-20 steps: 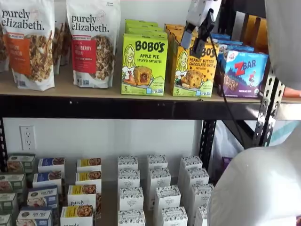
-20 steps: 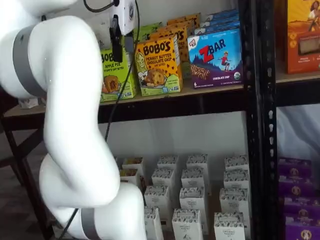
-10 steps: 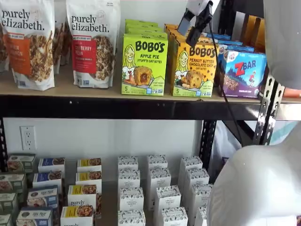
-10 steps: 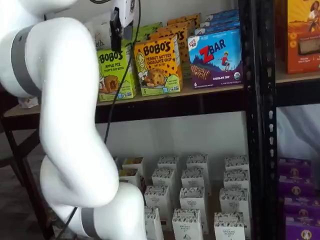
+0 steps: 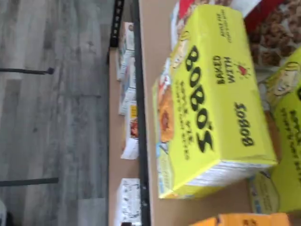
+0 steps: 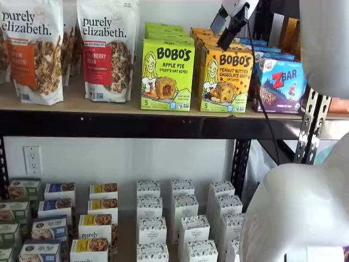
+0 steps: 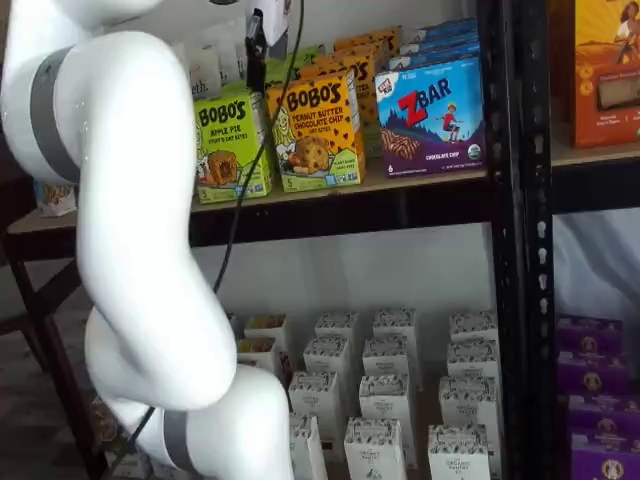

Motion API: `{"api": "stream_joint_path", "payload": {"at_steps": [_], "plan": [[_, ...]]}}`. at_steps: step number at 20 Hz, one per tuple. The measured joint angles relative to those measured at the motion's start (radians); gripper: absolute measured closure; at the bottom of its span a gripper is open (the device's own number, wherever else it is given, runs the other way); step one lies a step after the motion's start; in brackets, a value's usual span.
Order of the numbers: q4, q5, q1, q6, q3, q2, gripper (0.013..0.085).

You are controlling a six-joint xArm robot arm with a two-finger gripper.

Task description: Pick up the orange box on the top shelf, the fifth box from the left

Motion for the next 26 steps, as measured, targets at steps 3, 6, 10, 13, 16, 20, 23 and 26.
{"api": "stream_joint_path", "payload": {"at_steps": [3, 6, 10, 13, 16, 20, 23, 26], "plan": [[-0.006, -0.054, -0.005, -0.017, 0.016, 0.006, 0.0130], [-0.021, -0.123, -0.004, -0.035, 0.042, 0.011, 0.0130], [-0.084, -0.146, 0.003, -0.053, 0.033, 0.043, 0.0130], [-0.140, -0.098, 0.009, -0.057, -0.008, 0.086, 0.0130], [-0.184, -0.065, 0.017, -0.058, -0.035, 0.117, 0.0130], [-0.214, -0.043, 0.029, -0.054, -0.053, 0.144, 0.0130], [-0.223, -0.037, 0.037, -0.049, -0.056, 0.156, 0.0130], [-0.227, -0.031, 0.041, -0.047, -0.061, 0.166, 0.0130]]}}
